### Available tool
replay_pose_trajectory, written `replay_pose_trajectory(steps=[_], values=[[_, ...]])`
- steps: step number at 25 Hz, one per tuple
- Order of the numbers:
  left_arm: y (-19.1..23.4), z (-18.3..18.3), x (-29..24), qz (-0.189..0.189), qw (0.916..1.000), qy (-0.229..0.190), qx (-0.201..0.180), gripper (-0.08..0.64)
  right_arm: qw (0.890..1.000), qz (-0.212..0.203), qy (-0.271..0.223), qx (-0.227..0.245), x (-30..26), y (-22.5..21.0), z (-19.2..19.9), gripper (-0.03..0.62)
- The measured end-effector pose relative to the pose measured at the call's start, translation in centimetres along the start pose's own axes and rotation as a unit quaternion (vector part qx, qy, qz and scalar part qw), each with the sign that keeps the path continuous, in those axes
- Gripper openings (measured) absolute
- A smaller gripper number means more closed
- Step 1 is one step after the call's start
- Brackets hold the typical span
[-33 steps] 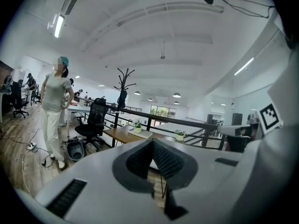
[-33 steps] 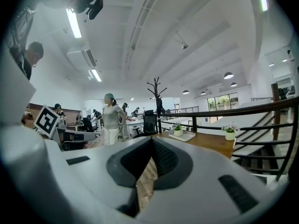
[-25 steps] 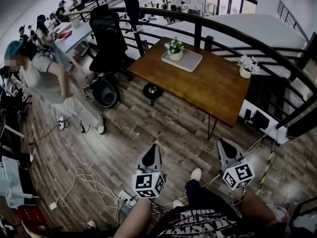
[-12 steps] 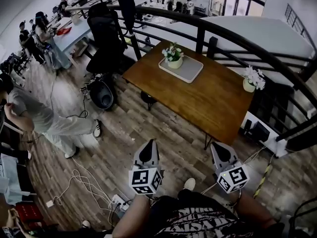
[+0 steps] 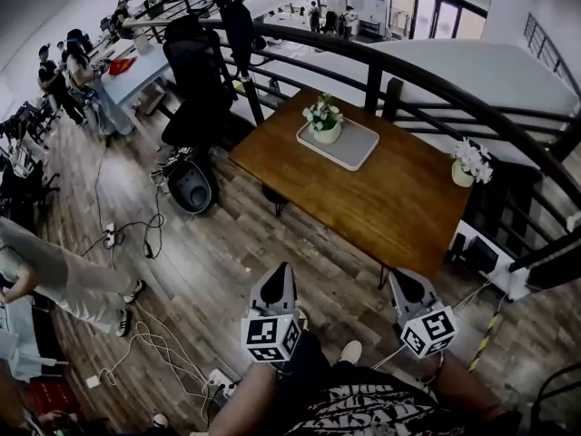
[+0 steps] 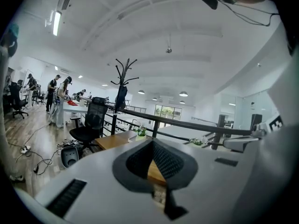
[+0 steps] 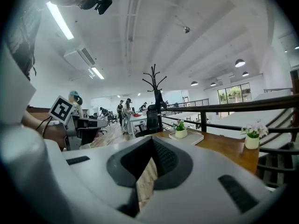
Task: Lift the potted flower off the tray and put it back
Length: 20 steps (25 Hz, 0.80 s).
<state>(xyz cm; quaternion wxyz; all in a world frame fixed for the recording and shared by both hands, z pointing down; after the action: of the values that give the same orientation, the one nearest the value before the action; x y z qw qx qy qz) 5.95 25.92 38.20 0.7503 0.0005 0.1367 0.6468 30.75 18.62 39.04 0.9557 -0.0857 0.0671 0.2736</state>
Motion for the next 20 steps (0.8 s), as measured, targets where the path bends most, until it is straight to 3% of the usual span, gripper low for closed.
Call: replay_pose_trajectory(steps=[11,16,20], values=[[7.7,0.3,-10.4,0.033,0.9986,0.042,-0.005,-0.002,0.999,0.032,0.025,-0.010,-11.8,-1.3,-0.2,-0.002],[6.6,-0.3,-11.6,0.089,0.9946,0.039,-0.039,-0.002,0.999,0.030,0.031,-0.001,-12.3,-0.7,-0.7,-0.002],[6.7,0.8,-13.3,0.097,0.9934,0.057,-0.021,-0.002,0.999,0.036,0.032,0.010,-14.0,-0.4,-1.3,-0.002]])
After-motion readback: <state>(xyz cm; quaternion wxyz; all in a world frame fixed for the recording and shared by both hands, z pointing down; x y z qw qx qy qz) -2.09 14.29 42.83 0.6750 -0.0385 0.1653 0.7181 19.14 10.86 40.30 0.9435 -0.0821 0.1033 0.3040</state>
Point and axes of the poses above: the fingertips, and each gripper's own axes: x backward along the fingers, y to its left, z out of its underside, the point moved 4 cm from there along x, backward along the fingers, and after that the axes turned 6 degrees about -z, right-handed, at the moved point
